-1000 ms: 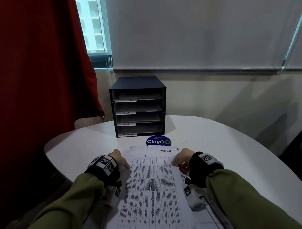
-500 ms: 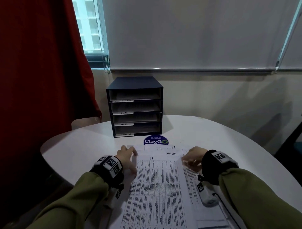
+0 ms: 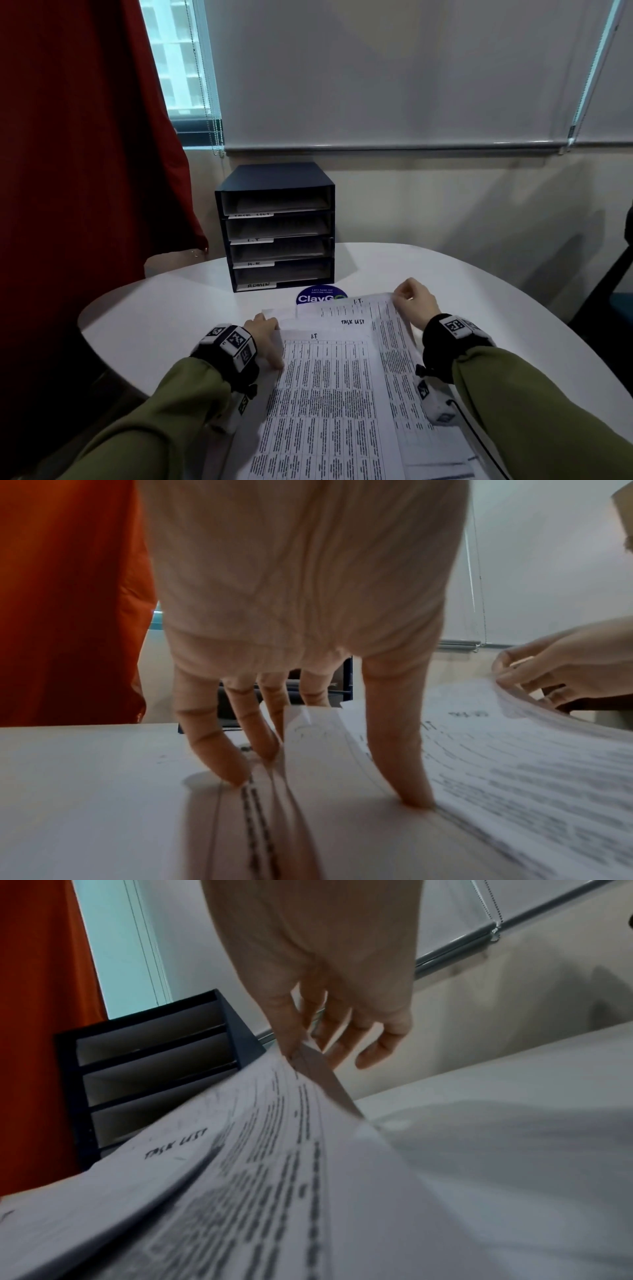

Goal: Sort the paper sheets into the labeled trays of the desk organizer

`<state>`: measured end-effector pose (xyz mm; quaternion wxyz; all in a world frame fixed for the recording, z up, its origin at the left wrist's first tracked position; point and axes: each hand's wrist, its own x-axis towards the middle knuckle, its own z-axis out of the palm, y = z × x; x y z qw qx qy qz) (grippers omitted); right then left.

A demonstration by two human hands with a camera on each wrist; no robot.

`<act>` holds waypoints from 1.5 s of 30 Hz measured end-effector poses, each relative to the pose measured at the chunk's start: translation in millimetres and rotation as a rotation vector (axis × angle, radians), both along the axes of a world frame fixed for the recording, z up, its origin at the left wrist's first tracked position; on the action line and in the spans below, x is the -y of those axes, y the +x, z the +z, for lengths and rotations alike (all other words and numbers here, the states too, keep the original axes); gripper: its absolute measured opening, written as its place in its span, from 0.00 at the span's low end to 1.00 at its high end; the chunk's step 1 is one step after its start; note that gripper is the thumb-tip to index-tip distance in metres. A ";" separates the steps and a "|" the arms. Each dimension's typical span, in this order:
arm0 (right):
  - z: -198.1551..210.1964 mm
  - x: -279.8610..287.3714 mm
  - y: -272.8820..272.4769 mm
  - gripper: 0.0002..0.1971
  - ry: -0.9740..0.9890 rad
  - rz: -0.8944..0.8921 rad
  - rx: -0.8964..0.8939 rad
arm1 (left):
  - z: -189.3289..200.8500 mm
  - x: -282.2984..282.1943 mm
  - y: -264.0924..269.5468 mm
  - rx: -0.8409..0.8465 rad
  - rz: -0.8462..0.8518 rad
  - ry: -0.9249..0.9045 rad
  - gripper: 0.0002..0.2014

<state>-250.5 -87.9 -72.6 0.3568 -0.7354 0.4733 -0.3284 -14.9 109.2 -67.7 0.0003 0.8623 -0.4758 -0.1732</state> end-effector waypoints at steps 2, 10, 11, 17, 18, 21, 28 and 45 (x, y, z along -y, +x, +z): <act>-0.2 -4.8 -0.4 0.02 0.137 0.005 0.115 | 1.3 -1.8 -0.5 -0.059 0.025 -0.022 0.35; 6.7 -7.7 -12.0 0.07 0.157 0.002 0.300 | 16.2 -21.9 16.4 -0.628 0.227 -0.367 0.09; 14.0 -3.4 -14.6 0.10 0.121 -0.007 0.333 | 19.8 -24.5 18.0 -0.667 0.220 -0.421 0.07; 88.6 1.5 -35.1 0.14 -0.165 -0.040 0.597 | 37.7 -33.4 30.9 -0.398 0.217 -0.819 0.09; 105.6 3.4 -39.9 0.14 -0.181 -0.048 0.666 | 42.6 -34.6 33.0 -0.297 0.264 -0.909 0.11; 150.9 6.7 -53.9 0.18 -0.202 -0.047 0.845 | 67.0 -38.6 32.6 -0.188 0.378 -1.216 0.12; 194.5 -21.4 -51.7 0.15 -0.224 0.015 0.688 | 128.4 -35.7 14.4 -0.205 0.237 -1.586 0.11; 144.5 -83.0 40.8 0.10 0.048 0.191 0.891 | 127.9 -26.7 -40.5 -0.427 0.149 -1.540 0.15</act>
